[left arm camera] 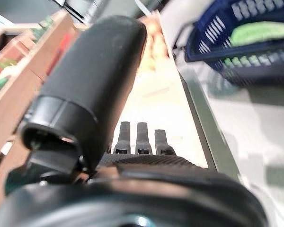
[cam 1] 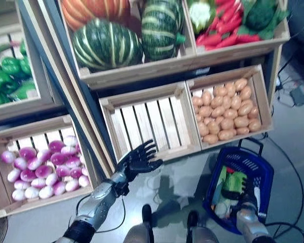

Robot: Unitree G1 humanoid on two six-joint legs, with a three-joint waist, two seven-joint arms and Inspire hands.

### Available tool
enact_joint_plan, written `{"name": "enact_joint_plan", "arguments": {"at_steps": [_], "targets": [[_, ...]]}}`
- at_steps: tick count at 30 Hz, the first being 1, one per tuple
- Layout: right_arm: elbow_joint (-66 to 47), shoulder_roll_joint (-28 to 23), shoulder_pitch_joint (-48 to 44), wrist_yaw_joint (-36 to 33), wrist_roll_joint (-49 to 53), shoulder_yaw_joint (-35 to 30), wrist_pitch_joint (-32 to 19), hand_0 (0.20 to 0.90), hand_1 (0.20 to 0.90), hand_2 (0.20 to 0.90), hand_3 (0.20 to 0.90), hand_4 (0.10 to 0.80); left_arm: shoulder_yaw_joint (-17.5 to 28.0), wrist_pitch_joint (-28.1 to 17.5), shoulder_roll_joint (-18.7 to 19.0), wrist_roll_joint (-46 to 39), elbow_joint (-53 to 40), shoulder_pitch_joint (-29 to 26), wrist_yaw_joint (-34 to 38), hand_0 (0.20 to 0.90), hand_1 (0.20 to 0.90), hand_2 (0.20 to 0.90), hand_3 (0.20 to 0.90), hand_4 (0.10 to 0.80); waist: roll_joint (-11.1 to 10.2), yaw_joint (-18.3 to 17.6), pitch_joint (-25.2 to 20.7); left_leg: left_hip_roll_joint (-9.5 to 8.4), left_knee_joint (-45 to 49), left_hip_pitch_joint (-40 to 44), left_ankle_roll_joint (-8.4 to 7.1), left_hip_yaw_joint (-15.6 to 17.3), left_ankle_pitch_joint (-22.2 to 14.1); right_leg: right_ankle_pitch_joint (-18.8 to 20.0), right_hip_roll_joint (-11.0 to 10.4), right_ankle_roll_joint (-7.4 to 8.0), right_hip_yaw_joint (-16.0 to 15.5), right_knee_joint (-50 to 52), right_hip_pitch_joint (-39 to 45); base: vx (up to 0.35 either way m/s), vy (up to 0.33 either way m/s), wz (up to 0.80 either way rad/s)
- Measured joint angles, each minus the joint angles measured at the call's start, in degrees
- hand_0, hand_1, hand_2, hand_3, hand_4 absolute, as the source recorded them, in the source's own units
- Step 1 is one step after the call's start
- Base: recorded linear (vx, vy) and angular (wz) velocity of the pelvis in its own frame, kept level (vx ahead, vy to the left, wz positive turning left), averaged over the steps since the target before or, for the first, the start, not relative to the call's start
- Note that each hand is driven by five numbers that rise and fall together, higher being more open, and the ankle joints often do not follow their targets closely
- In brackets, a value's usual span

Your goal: Put vegetables into the basket

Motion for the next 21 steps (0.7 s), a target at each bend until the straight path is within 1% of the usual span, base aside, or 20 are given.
{"name": "enact_joint_plan", "arguments": {"at_steps": [2, 5, 6, 8, 9, 12, 13, 16, 18, 21], "targets": [[2.5, 0.2, 0.3, 3.9, -1.8, 0.9, 0.2, 0.9, 0.9, 0.9, 0.9, 0.8, -1.0, 0.0, -0.1, 3.8, 4.9, 0.6, -0.1, 0.9, 0.9, 0.9, 0.9, 0.8, -0.3, -0.2, -1.3, -0.01, -1.5, 2.5, -0.07, 0.9, 0.1, 0.4, 0.2, 0.09, 0.1, -1.9, 2.4, 0.046, 0.036, -0.14], [7.3, 1.2, 0.5, 8.6, -2.5, 1.7, 1.4, 0.9, 0.9, 0.9, 0.9, 0.8, -2.3, 0.0, -0.6, 9.2, 10.8, 1.7, -0.3, 0.9, 0.9, 0.9, 0.9, 0.8, -0.9, -0.5, -4.0, 0.01, -3.1, 4.2, -0.28, 1.4, 0.2, 1.2, 0.4, 0.14, 0.2, -4.5, 4.2, 0.026, 0.043, -0.1], [9.3, 1.9, 0.6, 10.4, -3.8, 1.7, 2.0, 0.9, 0.9, 0.9, 0.9, 0.8, -2.3, 0.0, -1.2, 11.0, 13.1, 1.9, -0.5, 0.9, 0.9, 0.9, 0.9, 0.8, -1.2, -0.7, -5.1, -0.03, -3.2, 4.3, -0.29, 1.4, 0.2, 1.3, 0.4, 0.16, 0.1, -5.0, 4.6, 0.022, 0.034, -0.03], [11.5, 2.7, 1.2, 12.8, -4.8, 3.1, 4.0, 0.9, 0.9, 0.9, 0.9, 0.8, -2.1, -0.2, -2.7, 13.6, 18.2, 1.6, -0.5, 0.9, 0.9, 0.9, 0.9, 0.8, -1.3, -1.0, -5.6, -0.06, -3.2, 5.0, -0.29, 1.7, 0.2, 1.5, 0.4, 0.18, 0.1, -5.3, 5.3, 0.017, 0.018, 0.0], [12.2, 3.0, 1.2, 13.2, -4.7, 3.2, 4.4, 0.9, 0.9, 0.9, 0.9, 0.8, -2.1, -0.2, -2.9, 14.2, 19.3, 1.6, -0.5, 0.9, 0.9, 0.9, 0.9, 0.8, -1.3, -1.0, -5.7, -0.06, -3.2, 5.2, -0.29, 1.8, 0.2, 1.5, 0.4, 0.18, 0.2, -5.5, 5.5, 0.033, 0.025, -0.05], [16.6, 5.3, 2.1, 14.1, -4.8, 3.5, 6.6, 0.9, 0.9, 0.9, 0.9, 0.8, -1.7, -0.1, -5.5, 17.8, 28.6, 1.8, 0.2, 0.9, 0.9, 0.9, 0.9, 0.8, -1.0, -1.5, -7.1, -0.01, -3.2, 5.9, -0.23, 2.5, 0.1, 1.8, 0.5, 0.12, 0.3, -6.0, 6.2, 0.053, 0.021, -0.07], [17.2, 6.0, 2.8, 14.0, -4.9, 3.5, 7.3, 0.9, 0.9, 0.9, 0.9, 0.8, -0.8, 0.0, -6.7, 18.5, 32.4, 1.9, 0.4, 0.9, 0.9, 0.9, 0.9, 0.8, -0.8, -1.7, -7.4, 0.0, -3.2, 6.4, -0.22, 2.7, 0.0, 1.8, 0.4, 0.12, 0.5, -6.0, 6.3, 0.05, 0.017, -0.09], [17.9, 6.2, 3.5, 14.0, -4.9, 3.3, 7.6, 0.9, 0.9, 0.9, 0.9, 0.8, -0.4, 1.3, -8.6, 22.1, 39.6, 2.5, 1.7, 0.9, 0.9, 0.9, 0.9, 0.8, -0.5, -1.9, -8.9, 0.05, -3.6, 6.4, -0.17, 2.8, -0.1, 2.0, 0.4, -0.23, 0.7, -6.0, 6.3, 0.048, 0.011, -0.08], [18.7, 6.3, 3.4, 14.0, -4.9, 3.4, 7.6, 0.9, 0.9, 0.9, 0.9, 0.8, -0.4, 2.1, -9.3, 24.3, 42.0, 3.3, 2.6, 0.9, 0.9, 0.9, 0.9, 0.8, -0.4, -1.7, -9.9, 0.05, -3.6, 6.4, -0.19, 2.7, 0.0, 2.0, 0.4, -0.27, 0.7, -6.0, 6.2, 0.049, 0.009, 0.03], [19.0, 6.3, 3.4, 14.0, -4.9, 3.5, 7.7, 0.9, 0.9, 0.9, 0.9, 0.8, -0.4, 2.7, -9.4, 26.5, 43.1, 5.2, 2.9, 0.9, 0.9, 0.9, 0.9, 0.8, 0.1, -1.6, -10.9, 0.04, -3.6, 6.5, -0.19, 2.6, 0.0, 2.0, 0.4, -0.28, 0.7, -6.0, 6.3, 0.051, 0.006, 0.02]]}}
